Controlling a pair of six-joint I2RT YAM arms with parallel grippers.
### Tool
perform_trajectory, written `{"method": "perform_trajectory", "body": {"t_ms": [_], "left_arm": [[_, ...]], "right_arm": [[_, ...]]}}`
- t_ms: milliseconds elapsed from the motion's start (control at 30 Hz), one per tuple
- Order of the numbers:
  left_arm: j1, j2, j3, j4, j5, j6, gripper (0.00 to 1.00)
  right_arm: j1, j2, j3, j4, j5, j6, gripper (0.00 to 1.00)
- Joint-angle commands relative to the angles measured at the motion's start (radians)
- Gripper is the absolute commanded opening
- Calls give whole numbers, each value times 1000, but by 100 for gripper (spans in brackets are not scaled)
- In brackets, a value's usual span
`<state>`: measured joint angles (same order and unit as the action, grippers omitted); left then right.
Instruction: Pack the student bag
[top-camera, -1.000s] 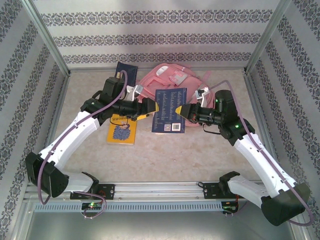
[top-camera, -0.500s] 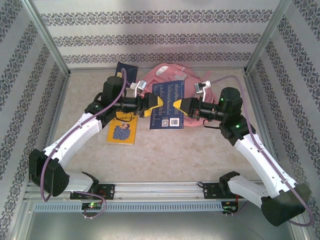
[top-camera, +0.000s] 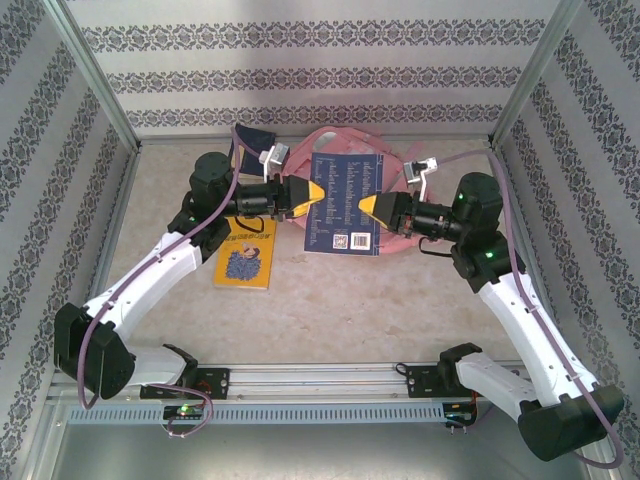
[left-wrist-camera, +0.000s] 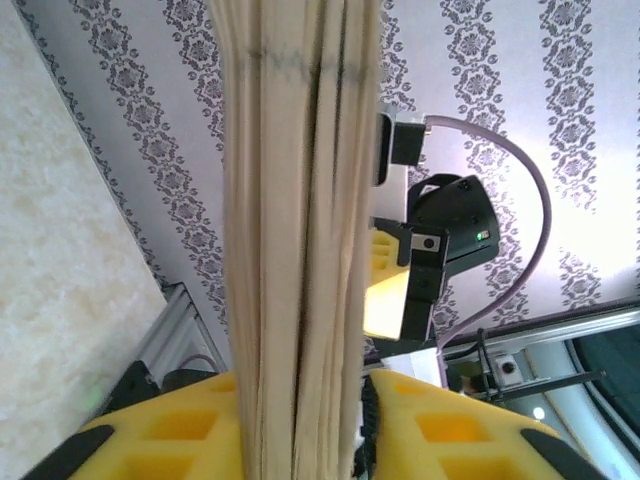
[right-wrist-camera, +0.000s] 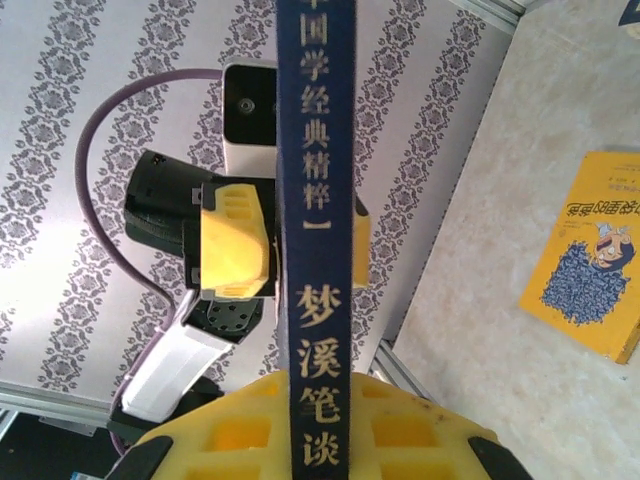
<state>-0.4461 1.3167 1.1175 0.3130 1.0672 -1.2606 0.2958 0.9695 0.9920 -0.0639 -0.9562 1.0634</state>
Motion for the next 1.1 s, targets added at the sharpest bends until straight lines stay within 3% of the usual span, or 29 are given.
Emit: {"method": "perform_trajectory", "body": {"t_ms": [0, 267, 367, 433, 533, 567, 633, 667, 733, 867, 933, 1000, 1067], "left_arm": [[-19, -17, -8, 103, 20, -21, 25], [-72, 19, 51, 61, 46, 28, 17], [-72, 29, 57, 35, 51, 53, 5], [-72, 31, 62, -2, 52, 81, 0], [-70, 39, 100, -129, 32, 169, 0], [-70, 44, 117, -167, 14, 189, 0], [-69, 57, 145, -189, -47, 187, 0], [-68, 57, 156, -191, -91, 184, 0], [-67, 51, 185, -189, -216, 174, 0], [-75, 49, 133, 23, -485, 39, 0], [-88, 77, 100, 196, -593, -56, 0], [-96, 116, 119, 278, -628, -118, 0], [-105, 158, 159, 313, -625, -151, 0]], "right_arm": [[8, -11, 34, -38, -37, -71, 0], [2, 0, 30, -78, -20, -107, 0], [-1, 6, 44, -107, -15, -137, 0], [-6, 7, 54, -134, -7, -158, 0], [-10, 5, 63, -161, 20, -172, 0], [-12, 4, 64, -171, 36, -174, 10], [-15, -8, 68, -207, 104, -179, 46], [-20, -17, 66, -218, 140, -174, 59], [-21, -59, 26, -171, 237, -105, 75], [-7, -174, -115, 6, 489, 58, 88], [59, -251, -244, 227, 689, 105, 91], [149, -291, -318, 359, 877, 82, 93], [206, -282, -321, 409, 940, 35, 94]]}}
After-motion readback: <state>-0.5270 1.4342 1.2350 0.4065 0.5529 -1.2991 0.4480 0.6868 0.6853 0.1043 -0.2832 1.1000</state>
